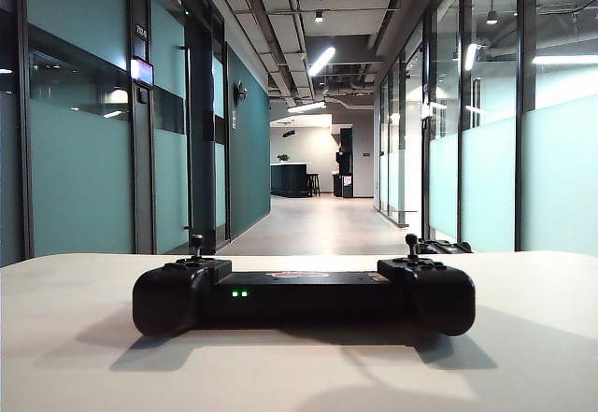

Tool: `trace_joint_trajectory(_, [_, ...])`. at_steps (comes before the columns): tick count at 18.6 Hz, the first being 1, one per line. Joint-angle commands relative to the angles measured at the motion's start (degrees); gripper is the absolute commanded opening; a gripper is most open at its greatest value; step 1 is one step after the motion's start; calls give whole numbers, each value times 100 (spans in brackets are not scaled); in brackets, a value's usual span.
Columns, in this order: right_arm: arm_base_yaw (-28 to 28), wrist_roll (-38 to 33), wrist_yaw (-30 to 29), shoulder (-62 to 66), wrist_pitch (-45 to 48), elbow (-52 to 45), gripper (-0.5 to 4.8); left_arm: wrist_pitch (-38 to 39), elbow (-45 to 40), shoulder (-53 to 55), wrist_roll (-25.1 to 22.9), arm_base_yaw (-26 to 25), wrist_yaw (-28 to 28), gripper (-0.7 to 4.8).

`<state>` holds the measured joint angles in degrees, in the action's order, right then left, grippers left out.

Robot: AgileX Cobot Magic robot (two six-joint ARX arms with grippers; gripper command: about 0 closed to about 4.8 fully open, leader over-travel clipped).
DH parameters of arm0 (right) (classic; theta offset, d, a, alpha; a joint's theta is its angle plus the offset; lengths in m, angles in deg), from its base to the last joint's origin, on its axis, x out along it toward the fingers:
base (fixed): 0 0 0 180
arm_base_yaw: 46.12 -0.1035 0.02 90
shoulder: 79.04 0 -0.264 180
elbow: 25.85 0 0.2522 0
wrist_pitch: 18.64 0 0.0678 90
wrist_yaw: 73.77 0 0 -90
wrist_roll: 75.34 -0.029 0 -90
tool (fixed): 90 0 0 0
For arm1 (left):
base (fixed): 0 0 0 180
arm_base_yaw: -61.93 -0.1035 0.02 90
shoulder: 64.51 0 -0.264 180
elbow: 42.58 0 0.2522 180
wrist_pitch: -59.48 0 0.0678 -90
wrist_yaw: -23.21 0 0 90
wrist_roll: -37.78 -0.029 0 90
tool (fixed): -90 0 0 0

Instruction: Push the left joystick on the remote control sitting on the white table forward to make the robot dog walk in a straight line until it approaches the door.

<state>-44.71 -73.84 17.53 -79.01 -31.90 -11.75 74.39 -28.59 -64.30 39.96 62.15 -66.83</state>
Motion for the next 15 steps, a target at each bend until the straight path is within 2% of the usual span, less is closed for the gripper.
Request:
trace_joint_trajectory(1, [-2, 4, 2, -20, 66, -28, -1, -61, 17, 2, -278, -4, 4, -5])
trace_joint_trajectory(2, [-2, 4, 2, -20, 66, -28, -1, -63, 17, 0, -385, -4, 4, -5])
trace_joint_trajectory(8, [-2, 2, 2, -20, 192, -17, -1, -138, 33, 2, -315, -4, 2, -5])
trace_joint_trajectory(9, [-2, 0, 20, -20, 286, 26, -1, -262, 59, 2, -125, 0, 4, -5])
trace_joint_trajectory(10, [-2, -208, 74, -15, 219, 192, -2, -356, 181, 2, 341, -2, 2, -5])
trace_joint_trajectory(11, [-4, -417, 162, 7, 68, 396, -2, -323, 317, 4, 516, 0, 13, -5])
trace_joint_trajectory(15, [-15, -461, 155, 72, -256, 1082, -3, -140, 874, 186, 688, 0, 173, -5])
